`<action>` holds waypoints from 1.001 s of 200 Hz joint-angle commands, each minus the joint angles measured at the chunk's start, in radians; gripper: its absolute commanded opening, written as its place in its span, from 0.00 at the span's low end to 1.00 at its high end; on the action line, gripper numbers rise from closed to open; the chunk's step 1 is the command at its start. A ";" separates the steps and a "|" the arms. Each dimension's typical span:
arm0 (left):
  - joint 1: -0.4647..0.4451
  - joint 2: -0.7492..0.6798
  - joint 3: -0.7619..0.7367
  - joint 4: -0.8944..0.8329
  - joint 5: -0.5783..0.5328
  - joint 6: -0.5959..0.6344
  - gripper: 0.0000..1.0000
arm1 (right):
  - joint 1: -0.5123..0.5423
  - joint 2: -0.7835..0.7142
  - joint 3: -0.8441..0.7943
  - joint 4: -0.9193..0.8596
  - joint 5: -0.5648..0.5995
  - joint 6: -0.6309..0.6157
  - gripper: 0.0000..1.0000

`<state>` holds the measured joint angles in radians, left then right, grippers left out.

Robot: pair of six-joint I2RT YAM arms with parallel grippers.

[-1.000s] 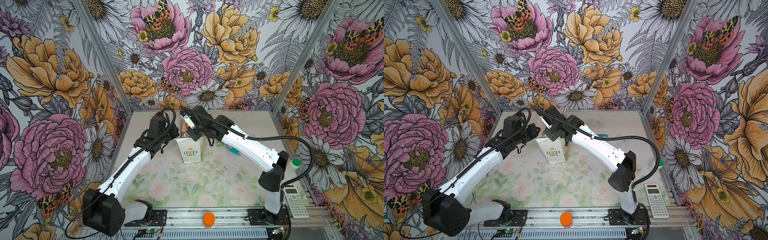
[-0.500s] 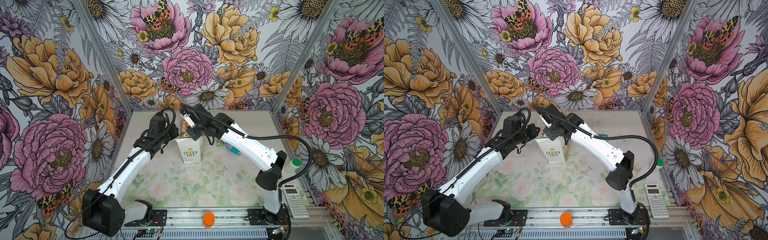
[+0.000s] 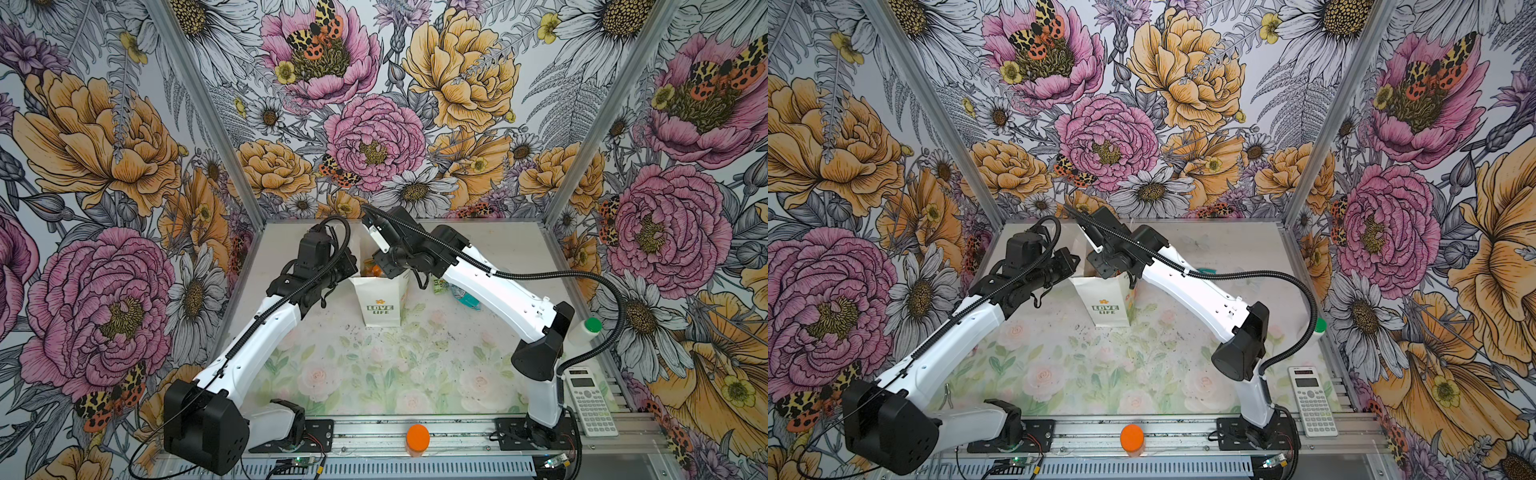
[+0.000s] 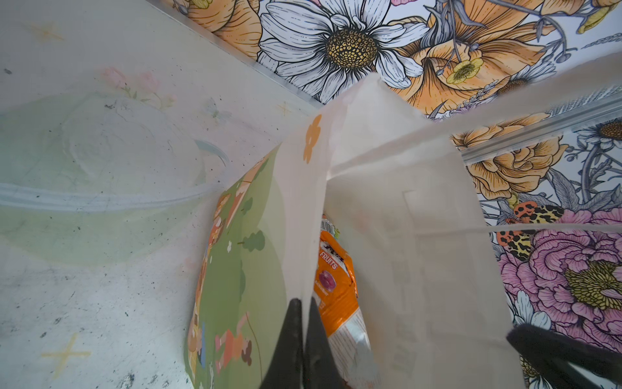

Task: Place the snacks into the paper bag
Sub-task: 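Open the right gripper to release the orange packet into the bag, then raise the right gripper out of the bag and move it over the teal packet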

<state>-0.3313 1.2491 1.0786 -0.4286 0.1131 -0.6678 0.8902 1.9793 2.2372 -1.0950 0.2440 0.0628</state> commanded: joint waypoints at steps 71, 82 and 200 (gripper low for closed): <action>-0.004 -0.028 -0.008 0.020 -0.013 -0.010 0.00 | 0.004 -0.024 0.033 0.007 0.011 0.021 0.49; -0.005 -0.031 -0.007 0.020 -0.013 -0.010 0.00 | 0.004 -0.033 0.034 0.007 0.004 0.028 0.49; -0.004 -0.024 -0.007 0.019 -0.009 -0.010 0.00 | 0.004 -0.222 -0.011 0.007 -0.002 0.072 0.56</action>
<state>-0.3313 1.2488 1.0786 -0.4286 0.1131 -0.6750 0.8902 1.8225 2.2375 -1.0950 0.2462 0.1123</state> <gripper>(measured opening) 0.044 0.552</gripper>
